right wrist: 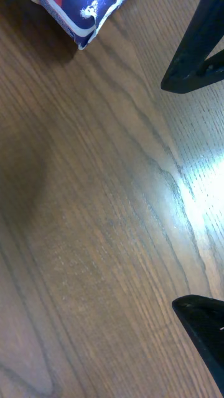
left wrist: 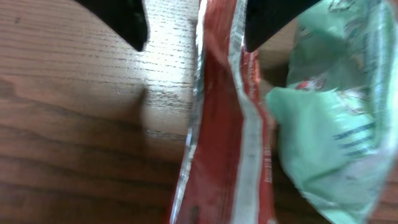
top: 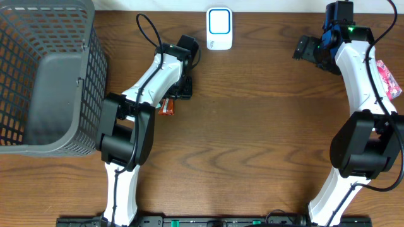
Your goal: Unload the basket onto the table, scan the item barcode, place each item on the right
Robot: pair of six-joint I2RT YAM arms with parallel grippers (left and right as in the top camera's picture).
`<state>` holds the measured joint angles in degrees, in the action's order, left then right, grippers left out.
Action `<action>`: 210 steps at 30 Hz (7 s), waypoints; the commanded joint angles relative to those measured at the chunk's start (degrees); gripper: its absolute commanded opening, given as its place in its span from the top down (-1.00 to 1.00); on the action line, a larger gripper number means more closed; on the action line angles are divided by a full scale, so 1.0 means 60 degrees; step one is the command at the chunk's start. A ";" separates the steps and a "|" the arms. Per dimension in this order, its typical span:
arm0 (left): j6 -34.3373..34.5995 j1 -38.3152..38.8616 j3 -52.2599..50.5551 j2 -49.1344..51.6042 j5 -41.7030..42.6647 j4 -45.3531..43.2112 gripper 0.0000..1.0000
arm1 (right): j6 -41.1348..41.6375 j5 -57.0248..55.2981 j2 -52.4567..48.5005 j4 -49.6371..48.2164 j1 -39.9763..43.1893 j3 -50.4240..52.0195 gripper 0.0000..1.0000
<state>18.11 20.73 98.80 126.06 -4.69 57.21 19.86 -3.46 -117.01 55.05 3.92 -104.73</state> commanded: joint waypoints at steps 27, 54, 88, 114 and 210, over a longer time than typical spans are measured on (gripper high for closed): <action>-0.0313 0.0885 -0.0091 -0.1923 0.1614 -0.0262 -0.95 | -0.0138 -0.0124 0.0015 0.0004 0.0018 -0.0025 -0.99; -0.0142 -0.0113 -0.2208 -0.0787 0.2430 -0.2244 -0.19 | -0.0138 -0.0124 0.0015 0.0004 0.0018 -0.0025 -0.98; -0.0933 -0.0339 -0.0863 -0.3009 0.4080 -0.1428 -0.96 | -0.0138 -0.0124 0.0015 0.0004 0.0018 -0.0025 -0.99; -0.0900 -0.2302 -0.0947 -0.3009 0.1694 -0.0219 -0.96 | 0.0965 0.3672 -0.0022 0.2306 -0.1464 0.0036 -0.99; -0.0896 -0.2302 -0.0947 -0.3009 0.1694 -0.0219 -0.96 | 0.0663 -0.1188 -0.1534 0.3617 -0.5100 -0.3366 -0.22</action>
<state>13.10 7.11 93.34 107.59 6.02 55.57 31.38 -24.77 -127.04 74.11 -32.58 -119.33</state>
